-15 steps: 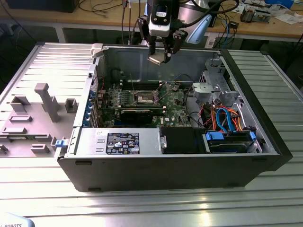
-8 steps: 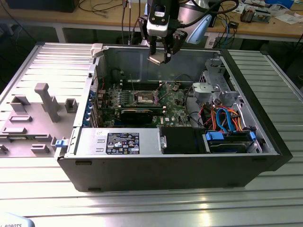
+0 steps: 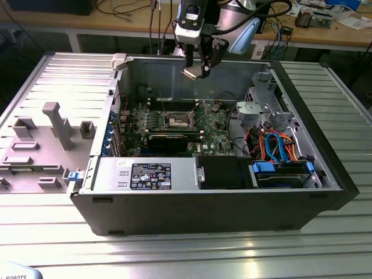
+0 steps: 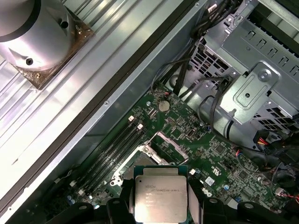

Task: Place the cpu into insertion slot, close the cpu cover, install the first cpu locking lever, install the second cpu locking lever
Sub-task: 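Place the cpu into insertion slot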

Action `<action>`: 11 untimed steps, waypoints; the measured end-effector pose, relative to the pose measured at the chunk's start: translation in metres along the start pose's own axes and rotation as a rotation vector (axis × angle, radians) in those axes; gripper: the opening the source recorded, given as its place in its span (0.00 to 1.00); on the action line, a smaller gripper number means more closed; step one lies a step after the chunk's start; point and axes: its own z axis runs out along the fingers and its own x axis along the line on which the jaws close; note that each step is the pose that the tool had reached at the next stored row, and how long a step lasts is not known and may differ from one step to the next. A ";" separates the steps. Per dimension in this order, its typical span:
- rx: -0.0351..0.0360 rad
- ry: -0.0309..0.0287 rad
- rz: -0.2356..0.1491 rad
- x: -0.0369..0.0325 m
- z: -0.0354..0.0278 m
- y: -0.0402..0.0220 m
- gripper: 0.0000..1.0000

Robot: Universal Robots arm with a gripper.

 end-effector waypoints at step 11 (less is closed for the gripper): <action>-0.0007 -0.0034 0.038 0.0000 0.0000 0.0000 0.54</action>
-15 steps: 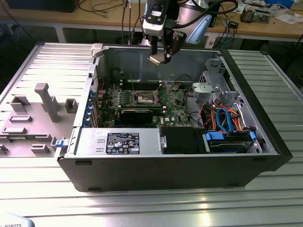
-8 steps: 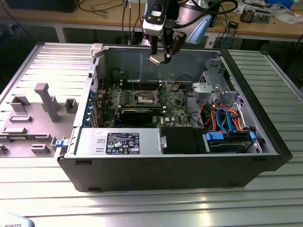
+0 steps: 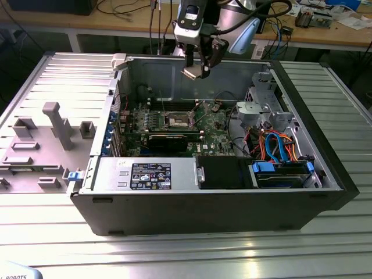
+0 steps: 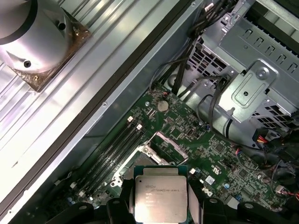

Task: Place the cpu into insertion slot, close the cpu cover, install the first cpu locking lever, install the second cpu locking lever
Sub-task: 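Place the cpu into insertion slot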

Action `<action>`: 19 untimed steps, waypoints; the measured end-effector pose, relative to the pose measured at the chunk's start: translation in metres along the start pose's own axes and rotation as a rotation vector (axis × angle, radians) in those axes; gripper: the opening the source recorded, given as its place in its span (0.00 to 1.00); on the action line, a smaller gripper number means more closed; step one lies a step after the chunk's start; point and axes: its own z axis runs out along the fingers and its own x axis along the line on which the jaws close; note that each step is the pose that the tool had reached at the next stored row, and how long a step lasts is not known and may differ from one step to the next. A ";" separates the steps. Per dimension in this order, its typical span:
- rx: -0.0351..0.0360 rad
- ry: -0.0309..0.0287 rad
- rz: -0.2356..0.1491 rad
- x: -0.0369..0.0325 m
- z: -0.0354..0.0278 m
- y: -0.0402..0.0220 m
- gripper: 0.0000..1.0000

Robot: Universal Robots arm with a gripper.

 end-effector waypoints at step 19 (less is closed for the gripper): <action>-0.0037 -0.0177 0.198 0.0009 0.0000 -0.0010 0.54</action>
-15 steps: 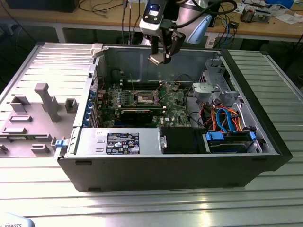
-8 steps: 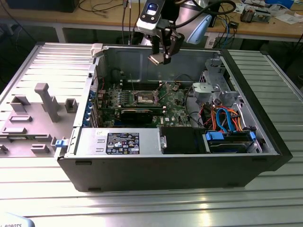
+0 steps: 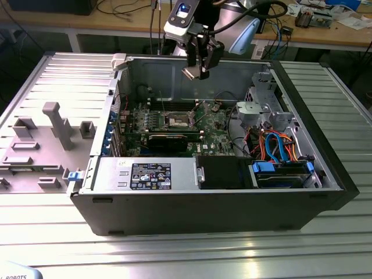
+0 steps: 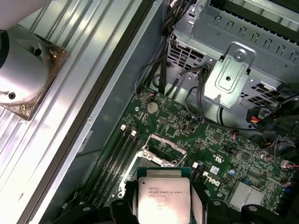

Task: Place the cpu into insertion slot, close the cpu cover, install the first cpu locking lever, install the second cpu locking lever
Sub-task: 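Place the cpu into insertion slot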

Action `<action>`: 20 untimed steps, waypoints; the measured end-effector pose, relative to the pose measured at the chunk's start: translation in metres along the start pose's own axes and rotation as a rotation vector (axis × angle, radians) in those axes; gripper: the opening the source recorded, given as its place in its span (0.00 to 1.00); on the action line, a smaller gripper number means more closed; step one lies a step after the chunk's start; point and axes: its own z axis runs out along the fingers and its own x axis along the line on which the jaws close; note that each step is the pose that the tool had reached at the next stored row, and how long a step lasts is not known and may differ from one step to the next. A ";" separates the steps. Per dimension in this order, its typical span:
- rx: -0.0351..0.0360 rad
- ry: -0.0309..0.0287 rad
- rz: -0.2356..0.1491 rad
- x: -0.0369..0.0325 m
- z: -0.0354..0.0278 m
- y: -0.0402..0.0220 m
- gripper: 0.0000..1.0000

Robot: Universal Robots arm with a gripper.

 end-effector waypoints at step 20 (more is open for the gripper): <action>-0.0016 -0.0070 0.079 0.0000 0.0002 -0.0001 0.54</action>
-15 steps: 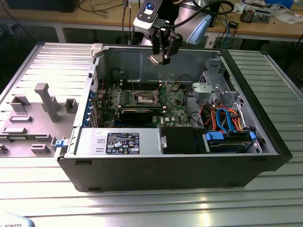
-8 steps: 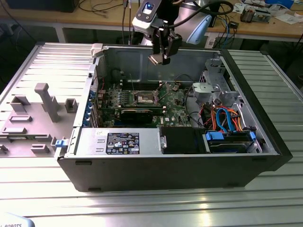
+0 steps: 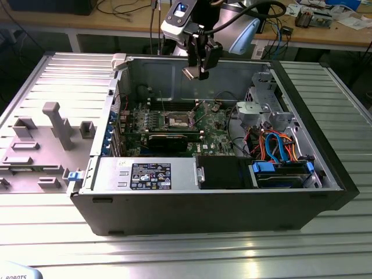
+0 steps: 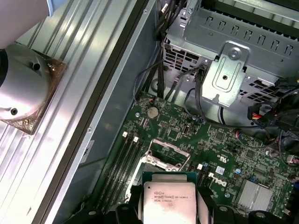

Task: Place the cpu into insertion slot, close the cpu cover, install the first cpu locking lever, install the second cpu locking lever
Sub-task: 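Place the cpu into insertion slot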

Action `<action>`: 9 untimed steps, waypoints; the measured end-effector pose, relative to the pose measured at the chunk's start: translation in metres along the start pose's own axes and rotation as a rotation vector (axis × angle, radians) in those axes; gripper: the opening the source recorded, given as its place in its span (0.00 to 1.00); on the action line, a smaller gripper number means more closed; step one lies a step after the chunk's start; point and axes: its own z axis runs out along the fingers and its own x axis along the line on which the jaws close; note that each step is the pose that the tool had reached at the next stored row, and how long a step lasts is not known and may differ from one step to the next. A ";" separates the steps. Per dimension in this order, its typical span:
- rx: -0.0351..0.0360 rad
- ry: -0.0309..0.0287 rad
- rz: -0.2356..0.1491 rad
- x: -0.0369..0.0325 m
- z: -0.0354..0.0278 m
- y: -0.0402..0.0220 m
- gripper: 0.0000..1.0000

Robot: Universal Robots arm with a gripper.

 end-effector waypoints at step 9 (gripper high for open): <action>0.0000 0.0000 0.000 0.0000 0.0000 0.0000 0.54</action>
